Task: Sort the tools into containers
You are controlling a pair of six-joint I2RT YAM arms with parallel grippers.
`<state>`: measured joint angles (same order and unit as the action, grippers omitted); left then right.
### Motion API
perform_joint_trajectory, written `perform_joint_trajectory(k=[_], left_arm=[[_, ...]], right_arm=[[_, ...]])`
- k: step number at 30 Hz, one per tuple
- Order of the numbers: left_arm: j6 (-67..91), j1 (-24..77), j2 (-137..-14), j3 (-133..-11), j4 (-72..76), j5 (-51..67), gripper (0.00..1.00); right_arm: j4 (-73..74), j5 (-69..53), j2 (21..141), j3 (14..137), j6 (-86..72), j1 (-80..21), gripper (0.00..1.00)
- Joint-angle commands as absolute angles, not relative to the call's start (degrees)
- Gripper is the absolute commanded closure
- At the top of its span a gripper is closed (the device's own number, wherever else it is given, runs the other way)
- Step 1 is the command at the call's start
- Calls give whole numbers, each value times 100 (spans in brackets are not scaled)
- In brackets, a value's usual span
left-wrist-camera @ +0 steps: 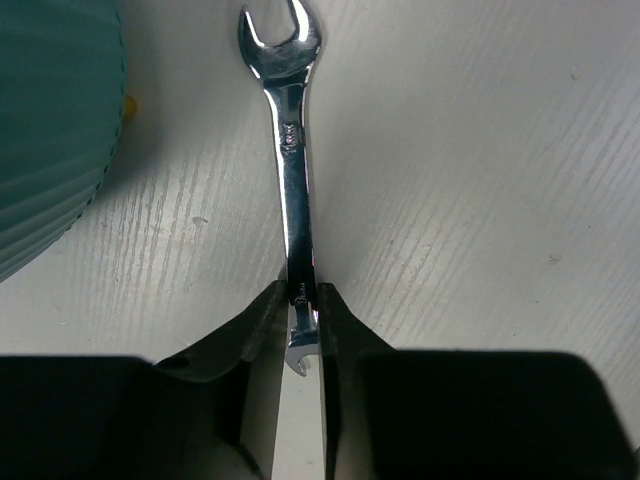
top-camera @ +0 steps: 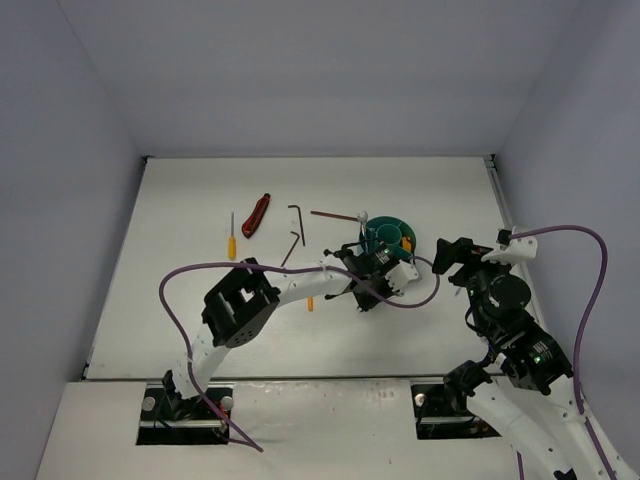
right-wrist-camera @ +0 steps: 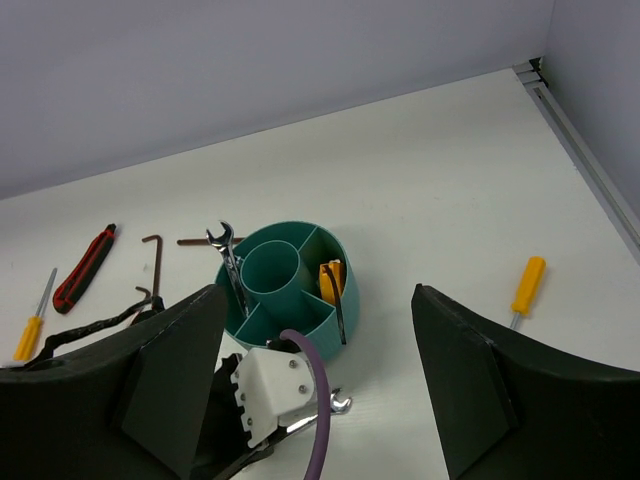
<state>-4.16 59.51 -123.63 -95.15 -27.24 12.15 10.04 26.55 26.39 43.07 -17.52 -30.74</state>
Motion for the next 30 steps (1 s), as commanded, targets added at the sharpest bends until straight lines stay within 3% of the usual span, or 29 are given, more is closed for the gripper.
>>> perform_joint_trajectory(k=[1,12,19,30], left_arm=[[-339,5889,-12012,-9080,-2790,1060,91],[-328,5889,-10603,-7660,-3274,710,93],[-510,5889,-10840,-8146,-3575,748,76],[-727,5827,-11722,-9397,-3950,1230,73]], right_arm=[[501,2711,2769,4433,-1793,-3085,28],[492,2689,2792,4386,-1817,-3085,28],[499,2689,2796,4423,-1795,-3085,28],[534,2711,2683,4421,-1795,-3085,28]])
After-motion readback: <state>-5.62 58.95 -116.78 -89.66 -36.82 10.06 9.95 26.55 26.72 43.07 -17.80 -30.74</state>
